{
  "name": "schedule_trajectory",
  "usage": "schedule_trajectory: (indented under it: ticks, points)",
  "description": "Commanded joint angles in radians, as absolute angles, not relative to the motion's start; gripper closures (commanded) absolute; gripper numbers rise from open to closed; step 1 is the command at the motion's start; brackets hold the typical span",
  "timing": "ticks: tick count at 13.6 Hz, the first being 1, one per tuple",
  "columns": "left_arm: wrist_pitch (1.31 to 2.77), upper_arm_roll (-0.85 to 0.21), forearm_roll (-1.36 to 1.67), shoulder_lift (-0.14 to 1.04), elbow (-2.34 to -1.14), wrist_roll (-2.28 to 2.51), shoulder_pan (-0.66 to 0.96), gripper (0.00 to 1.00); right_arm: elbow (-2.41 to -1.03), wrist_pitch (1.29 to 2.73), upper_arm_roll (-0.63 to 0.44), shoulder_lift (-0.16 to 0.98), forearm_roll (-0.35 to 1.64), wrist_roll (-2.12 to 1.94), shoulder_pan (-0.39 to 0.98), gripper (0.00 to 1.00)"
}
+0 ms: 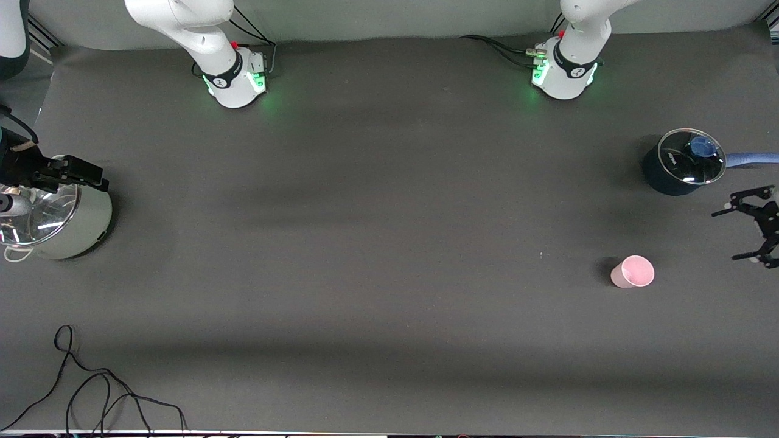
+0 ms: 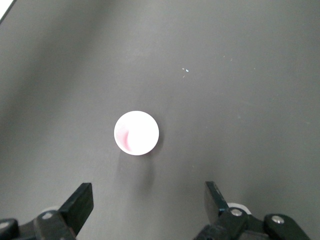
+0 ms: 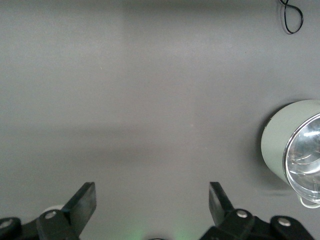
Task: Transfer pink cup from left to right arm
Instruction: 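Move the left gripper down toward the pink cup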
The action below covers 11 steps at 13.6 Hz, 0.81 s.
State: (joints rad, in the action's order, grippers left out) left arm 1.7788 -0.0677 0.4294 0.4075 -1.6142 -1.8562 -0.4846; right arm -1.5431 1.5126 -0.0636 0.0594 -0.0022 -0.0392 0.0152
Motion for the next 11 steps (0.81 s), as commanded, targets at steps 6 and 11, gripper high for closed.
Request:
schedule_trajectory:
  ticks: [6, 11]
  points:
    - [1.779, -0.08, 0.688, 0.638, -1.615, -2.192, -0.564, 0.01, -1.531, 1.5, -0.069, 0.064, 0.012, -0.04, 0.021, 0.0]
    - [1.784, -0.08, 0.816, 0.739, -1.618, -2.292, -0.575, 0.01, -1.531, 1.502, -0.069, 0.066, 0.012, -0.04, 0.021, 0.0]
